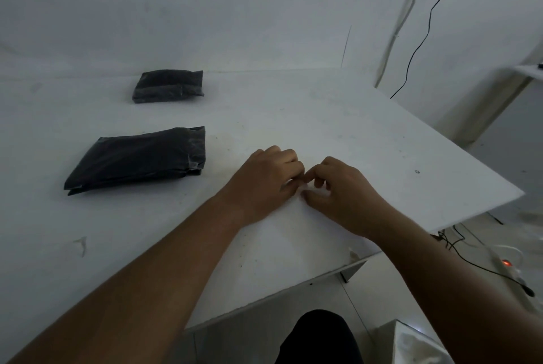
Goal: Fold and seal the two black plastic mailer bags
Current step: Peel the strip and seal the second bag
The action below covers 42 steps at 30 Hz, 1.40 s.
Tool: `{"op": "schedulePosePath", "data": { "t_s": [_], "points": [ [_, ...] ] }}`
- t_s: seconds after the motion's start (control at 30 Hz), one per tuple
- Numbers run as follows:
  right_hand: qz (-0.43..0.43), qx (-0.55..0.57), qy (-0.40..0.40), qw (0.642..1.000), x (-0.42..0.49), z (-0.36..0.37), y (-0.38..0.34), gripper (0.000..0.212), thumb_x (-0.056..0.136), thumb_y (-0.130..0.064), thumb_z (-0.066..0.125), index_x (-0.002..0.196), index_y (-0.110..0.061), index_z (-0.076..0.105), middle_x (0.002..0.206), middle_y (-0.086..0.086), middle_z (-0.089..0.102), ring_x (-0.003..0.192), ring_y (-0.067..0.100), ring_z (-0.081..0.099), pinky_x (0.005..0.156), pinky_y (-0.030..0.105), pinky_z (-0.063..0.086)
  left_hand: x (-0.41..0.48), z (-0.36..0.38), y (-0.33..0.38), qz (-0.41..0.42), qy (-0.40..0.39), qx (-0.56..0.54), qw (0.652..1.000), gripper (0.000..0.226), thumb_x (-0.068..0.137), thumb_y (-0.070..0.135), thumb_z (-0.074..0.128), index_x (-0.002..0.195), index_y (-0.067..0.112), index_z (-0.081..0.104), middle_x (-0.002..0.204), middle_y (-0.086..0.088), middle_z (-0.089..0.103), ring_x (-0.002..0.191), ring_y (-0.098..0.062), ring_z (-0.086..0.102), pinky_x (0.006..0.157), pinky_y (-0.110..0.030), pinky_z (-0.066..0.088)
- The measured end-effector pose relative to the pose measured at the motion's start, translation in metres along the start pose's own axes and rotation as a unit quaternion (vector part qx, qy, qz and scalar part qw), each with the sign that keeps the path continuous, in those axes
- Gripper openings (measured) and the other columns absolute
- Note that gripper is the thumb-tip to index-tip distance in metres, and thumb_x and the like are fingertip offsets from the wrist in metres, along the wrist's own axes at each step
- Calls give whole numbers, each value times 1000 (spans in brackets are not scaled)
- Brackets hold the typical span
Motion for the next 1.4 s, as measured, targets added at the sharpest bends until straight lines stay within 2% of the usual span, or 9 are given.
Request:
{"op": "schedulePosePath", "data": {
  "t_s": [0.1,0.27,0.57,0.77,0.97,1.1,1.2,1.27,1.4],
  "points": [
    [-14,-10,29,999,1,2,-3,19,91,-37,64,102,-21,71,91,-6,55,80,7,49,66,13,35,0,-1,0,8,9,-6,1000,19,93,24,47,85,14,61,87,2,59,77,-20,48,67,-39,42],
    [-47,-50,71,995,2,1,-8,11,92,-22,64,96,-15,72,88,-1,59,83,18,55,72,29,44,1,-1,-1,15,23,-9,1000,18,94,21,48,85,13,60,88,1,59,77,-19,47,68,-40,44],
    [-60,-175,122,975,2,2,-7,13,91,-25,62,84,-15,67,80,1,59,70,19,54,66,30,40,1,-4,7,29,40,19,999,10,93,11,54,84,12,57,88,-2,57,77,-23,50,68,-39,44],
    [-74,-214,132,965,6,0,-13,11,82,-12,66,72,-12,61,70,2,53,59,20,47,59,32,38,0,-5,8,27,60,33,997,11,96,10,53,86,11,56,89,-3,56,76,-23,50,68,-37,43],
    [-64,-228,120,964,7,1,-5,10,85,-15,62,75,-13,61,73,1,54,63,20,49,64,36,46,-1,-6,9,25,68,43,996,13,97,13,51,86,10,58,89,-3,57,76,-23,52,68,-37,43],
    [-73,-209,123,968,6,0,-6,10,88,-13,60,79,-11,60,76,3,54,64,20,48,65,36,46,-2,-12,1,-23,86,11,996,16,96,16,46,91,12,61,94,-2,59,81,-22,56,74,-38,45],
    [-86,-202,125,967,5,-2,-8,8,86,-13,64,79,-11,60,76,3,54,65,20,49,64,35,46,-2,-13,-2,-46,81,11,996,24,91,34,55,100,14,64,98,2,61,88,-18,58,78,-34,46],
    [-95,-203,127,966,5,-1,-8,8,82,-14,68,79,-11,61,76,4,54,65,21,50,63,35,46,-1,-9,-1,-36,61,34,997,31,84,43,61,98,16,67,95,4,64,88,-18,58,77,-33,46],
    [-106,-199,133,965,6,-2,-7,7,83,-9,67,79,-10,61,76,5,54,64,23,50,62,38,47,2,-5,6,-9,54,67,996,19,80,32,63,89,17,70,87,3,67,86,-22,59,74,-36,45]
  ]
}}
Point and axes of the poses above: each hand's wrist, its own x-axis towards the middle knuckle, its own z-axis out of the palm, y = z × x, the point moved 8 cm from there along x, towards the middle knuckle
